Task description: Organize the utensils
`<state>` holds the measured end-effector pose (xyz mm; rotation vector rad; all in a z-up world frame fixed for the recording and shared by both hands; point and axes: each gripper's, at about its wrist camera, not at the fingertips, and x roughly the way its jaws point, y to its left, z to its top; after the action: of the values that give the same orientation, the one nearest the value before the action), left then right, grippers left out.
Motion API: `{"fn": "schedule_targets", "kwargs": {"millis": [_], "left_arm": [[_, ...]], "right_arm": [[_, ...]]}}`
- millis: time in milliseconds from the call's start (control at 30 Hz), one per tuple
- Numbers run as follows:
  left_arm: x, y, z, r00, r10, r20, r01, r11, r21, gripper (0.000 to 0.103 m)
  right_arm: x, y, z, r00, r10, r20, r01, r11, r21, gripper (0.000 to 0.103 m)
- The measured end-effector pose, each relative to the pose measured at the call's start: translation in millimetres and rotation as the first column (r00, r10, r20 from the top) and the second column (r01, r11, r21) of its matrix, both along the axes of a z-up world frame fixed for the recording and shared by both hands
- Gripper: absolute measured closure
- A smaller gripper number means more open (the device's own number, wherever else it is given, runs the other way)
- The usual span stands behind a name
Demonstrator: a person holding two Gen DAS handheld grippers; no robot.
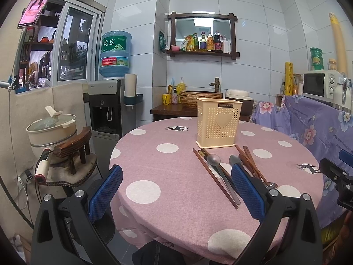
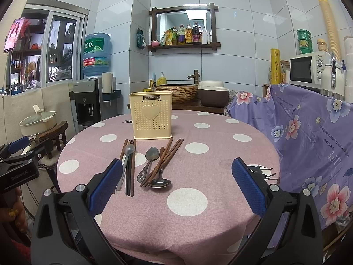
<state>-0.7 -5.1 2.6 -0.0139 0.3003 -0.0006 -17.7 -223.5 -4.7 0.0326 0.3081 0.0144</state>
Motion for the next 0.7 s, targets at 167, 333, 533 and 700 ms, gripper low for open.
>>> {"fn": "schedule_targets", "kwargs": {"millis": [167,333,533,700], "left_arm": [[-0.2,-0.6,-1.0,1.000,0.000,0.001,0.000,1.000,0.001,0.005],[-0.2,-0.6,-1.0,1.000,0.000,0.001,0.000,1.000,0.001,0.005],[-0.1,-1.2,-1.8,1.000,0.000,0.000,0.000,1.000,0.003,0.005],[-0.1,-3.4,-2.6,1.000,-0.001,-0.004,0.001,1.000,0.007,0.005]], "right_arm": [[0.2,-0.2,-0.3,1.000,0.000,0.000,0.000,1.000,0.000,0.005],[0.2,-0.2,-0.3,1.000,0.000,-0.001,0.000,1.000,0.000,0.005],[0.4,-0.3,-0.5,1.000,-0.001,0.000,0.001,1.000,0.000,0.005],[0.4,-0.7,-0.3,1.000,0.001,-0.003,-0.001,1.000,0.002,0.005]]}}
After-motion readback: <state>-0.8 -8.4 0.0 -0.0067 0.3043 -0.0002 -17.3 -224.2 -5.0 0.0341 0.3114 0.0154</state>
